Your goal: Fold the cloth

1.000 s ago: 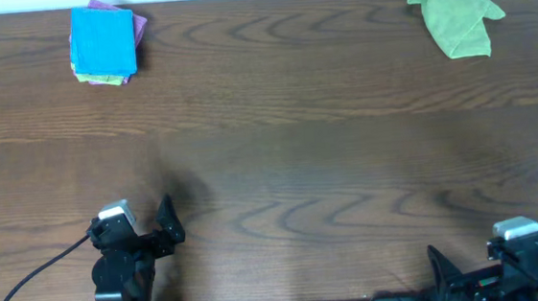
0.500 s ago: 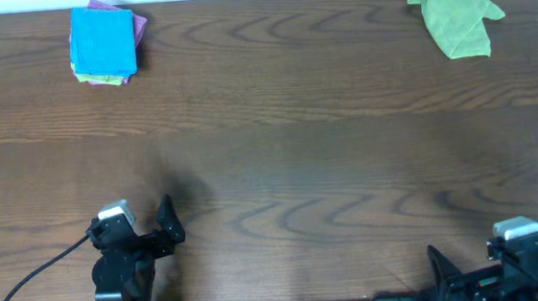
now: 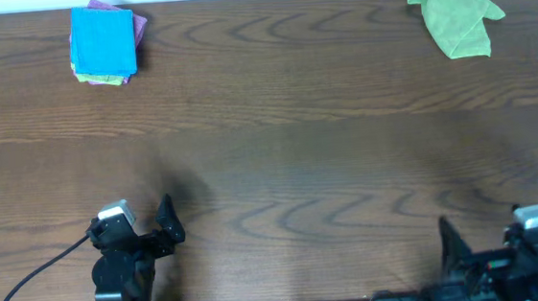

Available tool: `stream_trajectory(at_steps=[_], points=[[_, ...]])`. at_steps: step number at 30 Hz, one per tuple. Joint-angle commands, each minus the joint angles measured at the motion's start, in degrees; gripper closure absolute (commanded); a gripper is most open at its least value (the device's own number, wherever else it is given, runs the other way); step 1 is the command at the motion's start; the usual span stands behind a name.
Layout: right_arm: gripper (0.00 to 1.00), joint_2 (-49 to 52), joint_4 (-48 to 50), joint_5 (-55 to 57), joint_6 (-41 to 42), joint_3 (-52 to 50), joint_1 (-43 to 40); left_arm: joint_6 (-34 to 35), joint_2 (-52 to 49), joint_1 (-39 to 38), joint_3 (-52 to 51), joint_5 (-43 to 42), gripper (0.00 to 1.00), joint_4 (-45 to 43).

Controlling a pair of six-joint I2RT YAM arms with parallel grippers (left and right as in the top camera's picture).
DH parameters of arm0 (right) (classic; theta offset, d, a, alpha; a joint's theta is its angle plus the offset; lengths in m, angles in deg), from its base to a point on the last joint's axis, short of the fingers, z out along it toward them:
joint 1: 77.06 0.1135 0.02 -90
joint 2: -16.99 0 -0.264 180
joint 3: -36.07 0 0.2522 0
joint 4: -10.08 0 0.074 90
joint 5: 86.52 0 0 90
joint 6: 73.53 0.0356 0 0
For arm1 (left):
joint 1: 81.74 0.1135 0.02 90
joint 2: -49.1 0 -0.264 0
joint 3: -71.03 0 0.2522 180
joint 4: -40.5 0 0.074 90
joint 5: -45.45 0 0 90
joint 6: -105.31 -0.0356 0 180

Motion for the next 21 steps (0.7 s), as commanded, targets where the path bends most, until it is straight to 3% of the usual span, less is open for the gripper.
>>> stream_trajectory(at_steps=[1,8,21], points=[[0.01,-4.0,4.2,1.7,-1.4,-6.1,-3.7,0.0,0.4,0.2,-1.1,0.4,0.05,0.1],[0.01,-13.6,14.9,2.1,-1.6,-24.9,-4.3,0.0,0.4,0.2,-1.1,0.4,0.04,0.1],[0.01,-17.0,16.0,2.0,-0.5,-45.4,-4.3,0.0,0.4,0.2,-1.1,0.4,0.05,0.1]])
